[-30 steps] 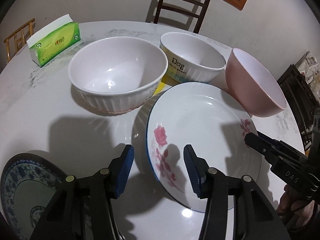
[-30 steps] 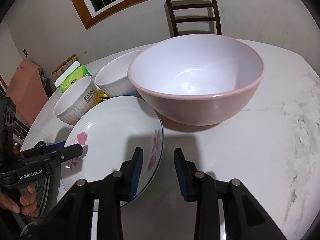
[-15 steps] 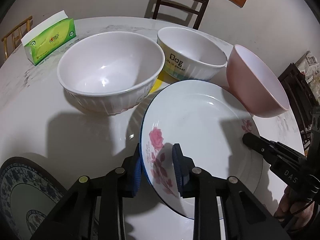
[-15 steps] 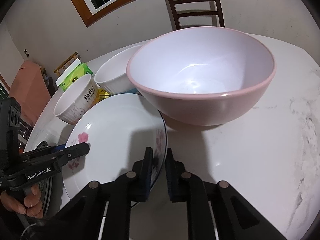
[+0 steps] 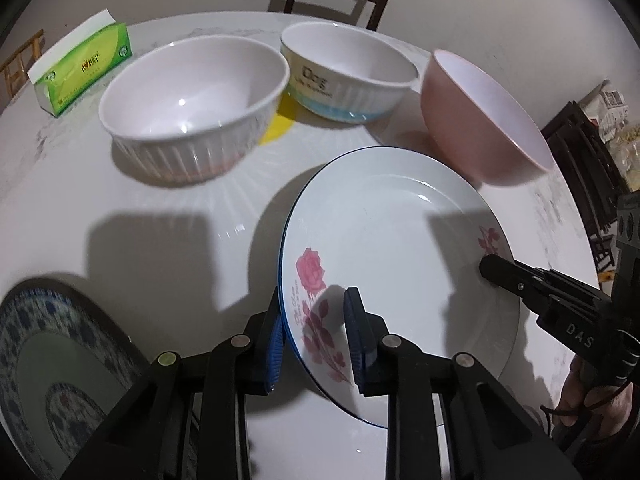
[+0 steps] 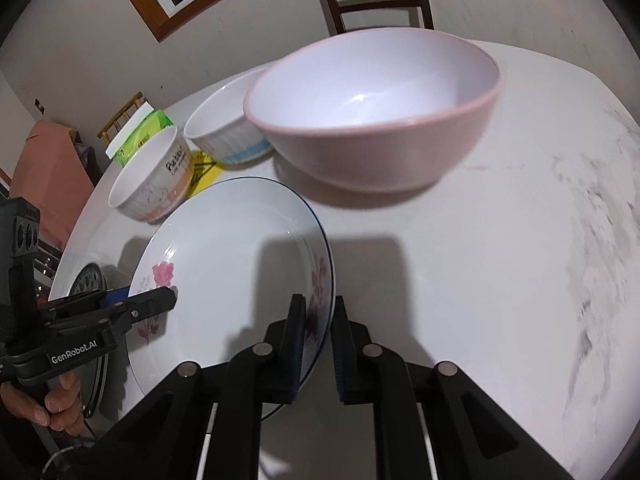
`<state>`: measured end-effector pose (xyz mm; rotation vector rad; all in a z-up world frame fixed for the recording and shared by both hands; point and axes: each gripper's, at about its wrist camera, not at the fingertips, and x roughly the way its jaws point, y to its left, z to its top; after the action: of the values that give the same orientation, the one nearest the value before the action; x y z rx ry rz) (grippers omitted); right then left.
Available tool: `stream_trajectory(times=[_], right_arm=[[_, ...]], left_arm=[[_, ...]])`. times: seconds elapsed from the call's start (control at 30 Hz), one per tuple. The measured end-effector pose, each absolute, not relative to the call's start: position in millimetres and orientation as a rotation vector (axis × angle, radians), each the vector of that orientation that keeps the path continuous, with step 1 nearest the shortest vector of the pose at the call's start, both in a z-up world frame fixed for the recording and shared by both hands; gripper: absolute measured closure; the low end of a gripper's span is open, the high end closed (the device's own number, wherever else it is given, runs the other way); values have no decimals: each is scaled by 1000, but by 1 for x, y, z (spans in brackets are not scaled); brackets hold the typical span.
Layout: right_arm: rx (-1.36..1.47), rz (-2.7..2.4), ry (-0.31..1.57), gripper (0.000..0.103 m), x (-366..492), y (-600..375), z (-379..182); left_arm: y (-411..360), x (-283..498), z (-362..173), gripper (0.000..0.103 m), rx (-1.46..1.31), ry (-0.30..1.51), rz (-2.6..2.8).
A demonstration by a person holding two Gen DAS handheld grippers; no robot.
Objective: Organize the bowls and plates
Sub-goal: 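Lift the pink-flowered white plate with both tools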
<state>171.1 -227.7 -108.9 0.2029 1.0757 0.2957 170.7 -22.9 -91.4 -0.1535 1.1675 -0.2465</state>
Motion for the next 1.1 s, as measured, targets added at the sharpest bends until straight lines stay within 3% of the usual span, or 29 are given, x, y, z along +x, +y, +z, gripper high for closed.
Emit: stream_trajectory(times=[0.33,1.1], right_arm=[[210,286,1116,90,140,-235,-109],[199,259,1082,90,106,-236,-96]], left_arm=[[-30,136,-91,86,-155,1196,-292],[-31,112,-86,87,-131,1166,-306]])
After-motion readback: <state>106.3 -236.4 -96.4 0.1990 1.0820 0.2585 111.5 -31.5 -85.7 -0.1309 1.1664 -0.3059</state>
